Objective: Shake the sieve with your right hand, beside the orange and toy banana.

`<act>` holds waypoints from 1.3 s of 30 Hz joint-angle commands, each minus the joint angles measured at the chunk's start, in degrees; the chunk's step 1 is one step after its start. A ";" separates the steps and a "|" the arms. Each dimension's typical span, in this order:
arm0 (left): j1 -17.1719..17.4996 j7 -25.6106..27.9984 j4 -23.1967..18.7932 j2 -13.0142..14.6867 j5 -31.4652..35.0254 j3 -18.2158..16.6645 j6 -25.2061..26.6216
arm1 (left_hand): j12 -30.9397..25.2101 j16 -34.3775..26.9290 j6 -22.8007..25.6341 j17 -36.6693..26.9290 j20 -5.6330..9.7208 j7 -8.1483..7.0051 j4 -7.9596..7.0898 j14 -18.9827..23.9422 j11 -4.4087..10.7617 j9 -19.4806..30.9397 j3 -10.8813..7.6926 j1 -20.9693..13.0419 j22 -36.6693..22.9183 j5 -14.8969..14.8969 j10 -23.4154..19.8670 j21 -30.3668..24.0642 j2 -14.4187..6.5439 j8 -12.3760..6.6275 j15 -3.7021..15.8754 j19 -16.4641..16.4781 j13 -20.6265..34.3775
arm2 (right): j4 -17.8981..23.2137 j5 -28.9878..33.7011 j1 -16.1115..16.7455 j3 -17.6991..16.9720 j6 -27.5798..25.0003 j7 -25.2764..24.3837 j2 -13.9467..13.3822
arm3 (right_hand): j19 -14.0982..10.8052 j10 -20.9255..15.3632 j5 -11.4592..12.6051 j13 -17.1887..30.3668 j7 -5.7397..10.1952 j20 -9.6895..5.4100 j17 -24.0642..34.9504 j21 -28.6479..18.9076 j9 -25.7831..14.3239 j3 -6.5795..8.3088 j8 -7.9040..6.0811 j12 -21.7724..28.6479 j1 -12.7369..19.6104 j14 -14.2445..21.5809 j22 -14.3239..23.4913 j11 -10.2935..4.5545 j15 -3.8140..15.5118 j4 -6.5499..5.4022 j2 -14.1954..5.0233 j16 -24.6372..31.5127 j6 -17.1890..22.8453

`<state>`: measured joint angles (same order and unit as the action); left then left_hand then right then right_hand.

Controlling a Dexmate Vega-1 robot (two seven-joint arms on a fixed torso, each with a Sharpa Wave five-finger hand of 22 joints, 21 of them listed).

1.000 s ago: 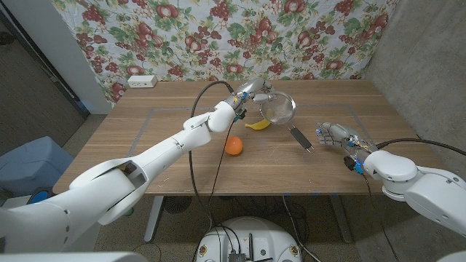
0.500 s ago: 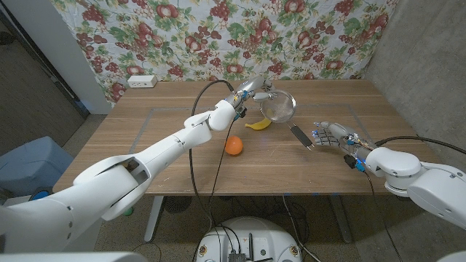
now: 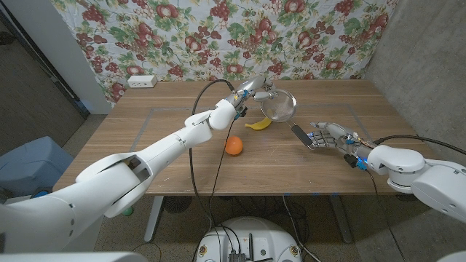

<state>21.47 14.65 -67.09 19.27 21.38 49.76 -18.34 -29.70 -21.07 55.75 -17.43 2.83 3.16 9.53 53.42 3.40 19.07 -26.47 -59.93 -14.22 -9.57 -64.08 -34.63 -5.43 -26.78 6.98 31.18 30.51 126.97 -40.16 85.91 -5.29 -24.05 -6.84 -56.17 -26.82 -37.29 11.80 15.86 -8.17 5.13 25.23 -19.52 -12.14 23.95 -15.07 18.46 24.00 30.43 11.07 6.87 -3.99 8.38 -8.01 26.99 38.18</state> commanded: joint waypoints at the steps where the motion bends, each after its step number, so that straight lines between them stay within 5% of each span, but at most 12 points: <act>1: -0.10 0.01 0.02 -0.07 0.01 0.22 -0.11 | 0.30 0.19 -0.02 -0.27 3.31 0.05 0.08 0.20 8.09 2.24 0.18 -4.81 -0.24 -0.27 -7.77 -0.54 -4.09 -0.53 6.93 -0.20 0.05 | -1.95 -2.75 0.07 -0.63 2.51 5.54 -1.07 | -0.66 -0.99 0.17 0.53 -0.20 0.16 0.61 -0.48 -0.36 -0.18 -0.76 0.54 0.24 0.92 0.30 0.00 -0.20 0.23 -0.29 0.85 1.07; 16: 0.40 0.45 -0.47 -0.03 0.32 0.30 -0.49 | 0.56 0.34 -0.04 -0.35 3.33 0.02 0.05 0.27 8.08 2.12 0.34 -4.89 -0.18 -0.27 -7.89 -1.20 -4.13 -0.66 6.94 -0.48 0.36 | -3.44 -5.91 -0.67 -1.03 2.77 10.78 -3.29 | -2.52 -1.70 0.04 1.60 -0.32 0.58 2.04 -1.49 -0.93 -0.65 -1.12 1.07 0.20 2.75 0.47 0.09 -0.44 0.24 -0.05 2.26 1.64; 29: 0.86 0.40 -1.47 0.22 0.96 0.42 0.14 | 0.67 0.48 -0.04 -0.39 3.31 -0.02 0.04 0.28 8.06 2.00 0.45 -4.95 -0.11 -0.28 -8.06 -1.69 -4.14 -0.75 6.93 -0.71 0.69 | -5.90 -8.37 -1.69 -0.69 4.88 17.03 -4.57 | -4.68 -0.67 -0.11 3.07 -0.09 0.51 5.18 -3.12 -1.31 -1.24 -0.55 0.91 0.15 8.30 0.93 0.30 1.71 0.02 -0.18 6.22 0.17; 39: 0.89 0.42 -1.69 0.17 1.24 0.47 0.25 | 0.83 0.61 -0.16 -0.42 3.31 -0.01 0.02 0.27 8.12 2.00 0.53 -4.99 -0.05 -0.28 -8.20 -2.12 -4.15 -0.85 6.93 -0.90 0.87 | -7.70 -9.69 -2.24 -0.28 7.16 21.19 -5.03 | -4.62 -0.64 -0.09 3.41 0.10 0.32 6.07 -3.34 -1.30 -1.28 -0.48 0.94 0.35 8.01 1.05 0.06 2.12 0.14 -0.23 6.64 0.07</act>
<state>22.23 15.04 -68.41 19.43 22.28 50.15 -18.42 -28.95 -20.68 55.55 -17.69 2.86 2.95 9.57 53.62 3.78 19.78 -26.22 -60.07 -14.09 -9.51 -64.46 -36.43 -5.29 -27.18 7.18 30.61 31.22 121.23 -48.06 84.40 -6.09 -19.02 9.53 -60.50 -31.21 -38.16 11.80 19.03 -8.17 5.43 30.95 -22.58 -13.19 22.92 -15.74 19.30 23.91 38.20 11.87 7.16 -2.35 8.46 -7.92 33.27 38.34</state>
